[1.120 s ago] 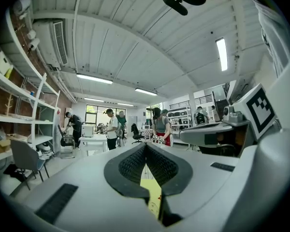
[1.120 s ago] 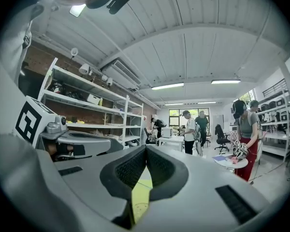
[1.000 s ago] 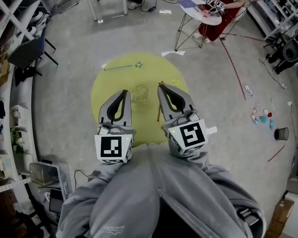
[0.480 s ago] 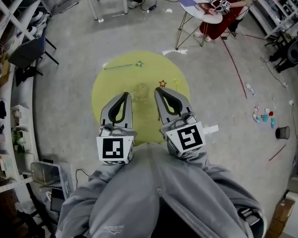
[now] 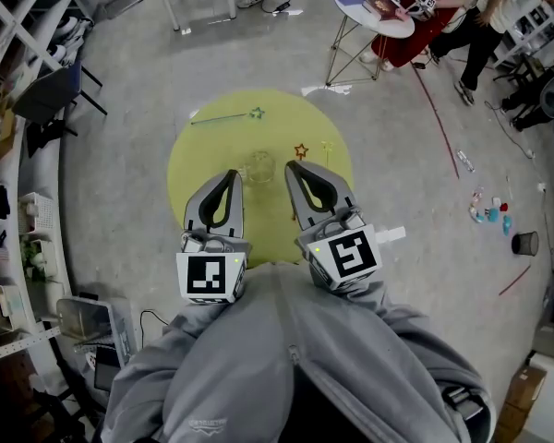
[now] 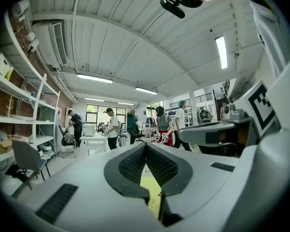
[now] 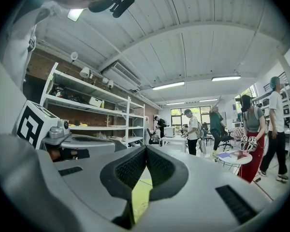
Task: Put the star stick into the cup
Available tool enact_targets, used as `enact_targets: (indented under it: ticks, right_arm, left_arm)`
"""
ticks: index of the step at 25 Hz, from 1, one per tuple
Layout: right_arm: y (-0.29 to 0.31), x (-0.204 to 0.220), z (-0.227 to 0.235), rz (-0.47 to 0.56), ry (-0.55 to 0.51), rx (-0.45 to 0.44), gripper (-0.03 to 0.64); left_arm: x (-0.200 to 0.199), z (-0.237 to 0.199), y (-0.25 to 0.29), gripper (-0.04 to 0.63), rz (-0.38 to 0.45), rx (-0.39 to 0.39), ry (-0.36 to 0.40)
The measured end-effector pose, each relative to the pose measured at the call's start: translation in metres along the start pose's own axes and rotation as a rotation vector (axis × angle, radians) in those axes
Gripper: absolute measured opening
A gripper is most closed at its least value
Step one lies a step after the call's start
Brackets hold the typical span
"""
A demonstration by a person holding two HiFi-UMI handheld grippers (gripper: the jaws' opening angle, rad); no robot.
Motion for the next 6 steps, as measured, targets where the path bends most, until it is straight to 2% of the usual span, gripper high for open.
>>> enact_targets:
  ticks: [6]
  right_arm:
    - [-0.001, 0.0047, 0.0002, 0.026, 0.006, -0.02, 0.032]
  left_arm:
    - [-0.0004, 0.0008, 0.0013, 0.017, 0.012, 0.005, -0.003]
Point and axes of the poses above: the fingertips, and each gripper's own axes: y forward along the fingers, z to its right, x out of its underside, the point moved 10 cm from there along -y, backward along the fingers, and after that the axes turned 9 degrees about x, right-handed, at the moved point
